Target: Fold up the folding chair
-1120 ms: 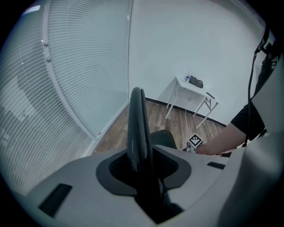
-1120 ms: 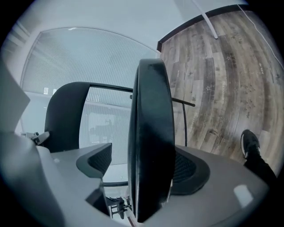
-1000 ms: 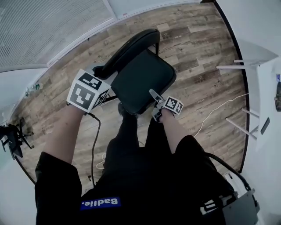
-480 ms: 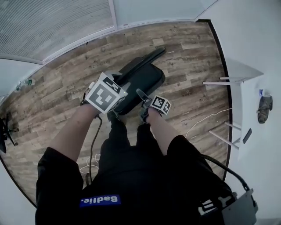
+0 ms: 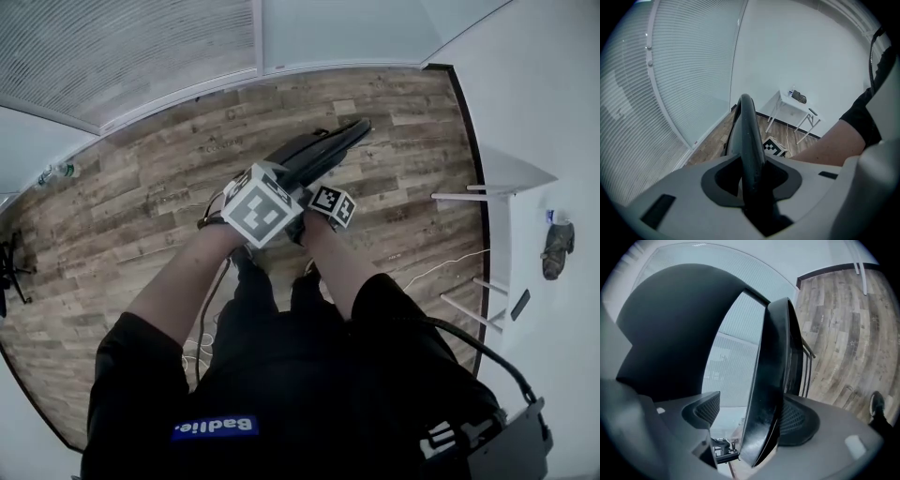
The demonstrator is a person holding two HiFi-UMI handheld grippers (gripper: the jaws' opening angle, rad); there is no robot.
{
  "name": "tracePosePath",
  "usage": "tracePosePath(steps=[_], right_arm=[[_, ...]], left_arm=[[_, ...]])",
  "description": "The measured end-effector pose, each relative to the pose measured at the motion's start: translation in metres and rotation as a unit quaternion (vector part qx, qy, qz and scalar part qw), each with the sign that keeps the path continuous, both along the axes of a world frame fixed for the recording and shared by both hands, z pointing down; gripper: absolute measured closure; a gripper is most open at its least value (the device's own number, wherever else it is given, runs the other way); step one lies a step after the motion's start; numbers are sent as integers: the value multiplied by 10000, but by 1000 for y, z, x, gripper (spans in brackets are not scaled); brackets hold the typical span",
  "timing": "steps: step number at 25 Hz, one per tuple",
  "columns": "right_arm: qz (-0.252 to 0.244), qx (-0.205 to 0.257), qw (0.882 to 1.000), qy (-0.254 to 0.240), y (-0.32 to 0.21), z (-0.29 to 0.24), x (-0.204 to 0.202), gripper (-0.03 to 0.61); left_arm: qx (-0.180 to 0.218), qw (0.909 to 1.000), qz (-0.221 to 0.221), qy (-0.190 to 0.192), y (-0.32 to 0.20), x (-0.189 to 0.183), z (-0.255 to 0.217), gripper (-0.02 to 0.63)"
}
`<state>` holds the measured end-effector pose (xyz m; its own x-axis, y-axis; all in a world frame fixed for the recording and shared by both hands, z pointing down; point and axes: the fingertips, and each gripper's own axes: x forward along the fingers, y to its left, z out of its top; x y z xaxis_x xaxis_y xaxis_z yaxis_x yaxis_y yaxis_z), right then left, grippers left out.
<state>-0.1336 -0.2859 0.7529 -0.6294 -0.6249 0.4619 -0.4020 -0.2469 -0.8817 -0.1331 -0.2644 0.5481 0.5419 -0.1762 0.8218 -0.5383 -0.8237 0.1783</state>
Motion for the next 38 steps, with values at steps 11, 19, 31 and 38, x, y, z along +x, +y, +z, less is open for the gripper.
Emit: tracePosePath(steps=[11,19,31,38], right_arm=[[-171,-59,9997,164,-37,-13,-34,218],[-272,-245,9986,377,-35,-10,-38,218],[-1100,-343,9898,834,-4,0,-29,216],[-1415,-117,9867,790,20,-19,-30,218]], left_arm=[[109,9999,-91,-40,-25,-22,-7,514],[144,9999,-89,-11,-35,-33,-10,514],[32,9999,7,-117,-31,-32,-6,515],[113,9998,20,-182,-36,-38,-8,515]])
